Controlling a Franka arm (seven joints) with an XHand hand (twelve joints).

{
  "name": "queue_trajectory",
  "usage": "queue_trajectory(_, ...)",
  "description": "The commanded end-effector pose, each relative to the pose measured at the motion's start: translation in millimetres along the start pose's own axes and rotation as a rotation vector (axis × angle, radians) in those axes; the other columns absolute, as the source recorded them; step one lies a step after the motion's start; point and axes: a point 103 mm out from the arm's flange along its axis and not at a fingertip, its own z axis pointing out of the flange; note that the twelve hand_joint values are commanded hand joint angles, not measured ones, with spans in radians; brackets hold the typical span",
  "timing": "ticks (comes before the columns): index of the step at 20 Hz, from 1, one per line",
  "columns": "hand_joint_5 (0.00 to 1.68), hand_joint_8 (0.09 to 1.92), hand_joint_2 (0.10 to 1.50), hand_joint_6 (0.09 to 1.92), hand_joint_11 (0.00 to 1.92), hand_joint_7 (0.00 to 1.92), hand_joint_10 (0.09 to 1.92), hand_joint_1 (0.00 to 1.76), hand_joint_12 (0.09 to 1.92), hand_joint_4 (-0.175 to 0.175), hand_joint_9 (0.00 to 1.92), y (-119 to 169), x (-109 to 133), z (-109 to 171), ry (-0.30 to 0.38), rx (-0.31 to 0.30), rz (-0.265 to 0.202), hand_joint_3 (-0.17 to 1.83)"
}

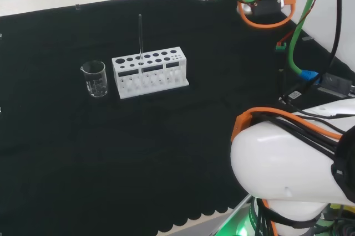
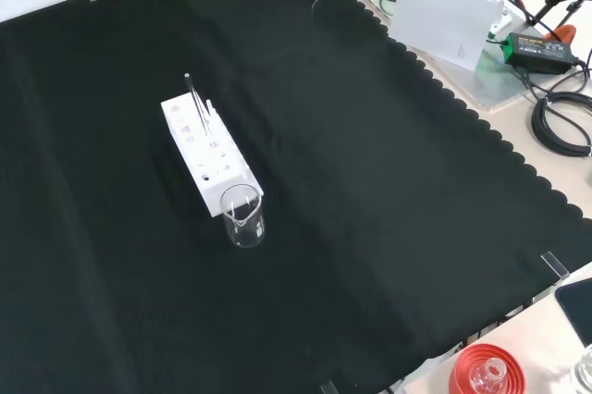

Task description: Take the glass rod from the white test tube rack.

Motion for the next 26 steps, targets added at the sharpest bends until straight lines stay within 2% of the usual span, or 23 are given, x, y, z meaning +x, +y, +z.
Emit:
queue_trajectory(1, 0.42, 0.79, 0.76, 0.09, 0.44, 0.35, 0.78, 0.71, 1.31, -0.147, 0.55, 15, 7, 9, 0.034, 0.011, -0.020, 0.45)
queue_trajectory(16, 0.43, 0.80, 0.72, 0.09, 0.51, 0.40, 0.75, 0.70, 1.29, -0.142, 0.62, 68, 30, 46, 0.059, 0.047, -0.093, 0.48)
queue_trajectory(22, 0.44, 0.80, 0.71, 0.09, 0.52, 0.42, 0.75, 0.70, 1.29, -0.142, 0.64, 84, 36, 58, 0.081, 0.065, -0.103, 0.48)
queue_trajectory(26, 0.45, 0.80, 0.71, 0.09, 0.53, 0.43, 0.74, 0.71, 1.29, -0.143, 0.64, 93, 40, 66, 0.072, 0.096, -0.118, 0.49)
